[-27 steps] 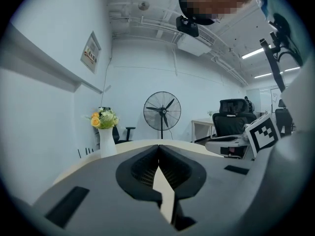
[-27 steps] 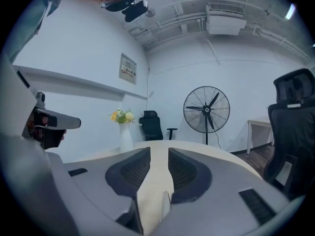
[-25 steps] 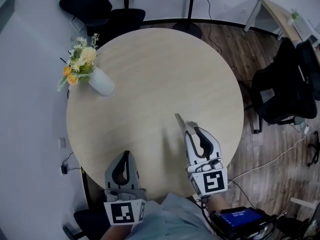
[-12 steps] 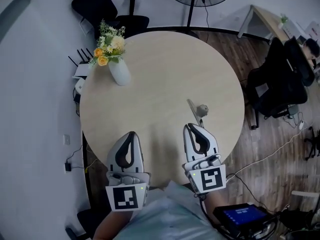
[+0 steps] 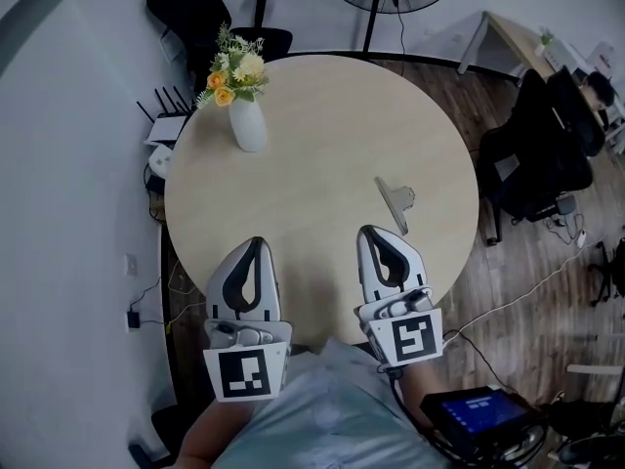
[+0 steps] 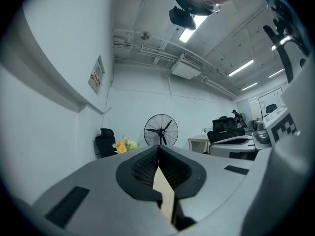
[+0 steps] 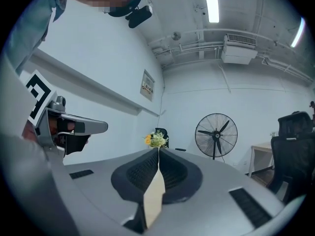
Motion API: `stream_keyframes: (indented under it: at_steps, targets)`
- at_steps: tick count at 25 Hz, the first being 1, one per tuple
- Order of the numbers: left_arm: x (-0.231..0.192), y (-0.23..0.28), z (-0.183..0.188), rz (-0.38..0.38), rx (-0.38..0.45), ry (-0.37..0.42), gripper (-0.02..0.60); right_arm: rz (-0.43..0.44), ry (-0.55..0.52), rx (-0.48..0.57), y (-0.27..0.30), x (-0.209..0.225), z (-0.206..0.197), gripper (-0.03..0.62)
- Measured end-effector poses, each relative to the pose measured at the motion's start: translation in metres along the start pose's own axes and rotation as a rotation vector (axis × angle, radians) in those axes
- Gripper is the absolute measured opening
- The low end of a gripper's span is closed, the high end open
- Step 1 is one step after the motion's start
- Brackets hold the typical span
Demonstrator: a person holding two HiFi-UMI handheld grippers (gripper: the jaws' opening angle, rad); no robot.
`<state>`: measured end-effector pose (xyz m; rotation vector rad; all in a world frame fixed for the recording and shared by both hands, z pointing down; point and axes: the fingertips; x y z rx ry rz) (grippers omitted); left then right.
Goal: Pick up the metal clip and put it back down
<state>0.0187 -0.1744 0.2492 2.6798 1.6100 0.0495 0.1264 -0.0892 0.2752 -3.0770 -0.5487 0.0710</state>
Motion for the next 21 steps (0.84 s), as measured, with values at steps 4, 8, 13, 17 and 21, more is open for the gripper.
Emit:
stream_keyframes:
  at_steps: [4, 8, 13, 17, 21]
  targets:
    - [-0.013, -0.006, 0.002, 0.018, 0.012, -0.009, 0.018, 0.022, -0.019, 0.015, 0.005, -0.016, 0.006, 0.048]
    - [-0.015, -0.01, 0.0, 0.024, 0.012, -0.019, 0.02, 0.031, -0.021, 0.007, 0.007, -0.02, 0.005, 0.048]
    - [-0.014, -0.011, 0.0, 0.028, 0.014, -0.028, 0.018, 0.041, -0.023, 0.006, 0.008, -0.022, 0.006, 0.048]
    - [-0.012, -0.01, -0.001, 0.027, 0.012, -0.027, 0.018, 0.039, -0.02, 0.003, 0.006, -0.02, 0.004, 0.048]
    - [-0.008, -0.008, -0.003, 0.022, 0.012, -0.025, 0.02, 0.033, -0.018, 0.006, 0.006, -0.016, 0.003, 0.048]
Point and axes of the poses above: the fingertips, and each gripper's own axes: y forward along the fingers, x to its right, z out of its top
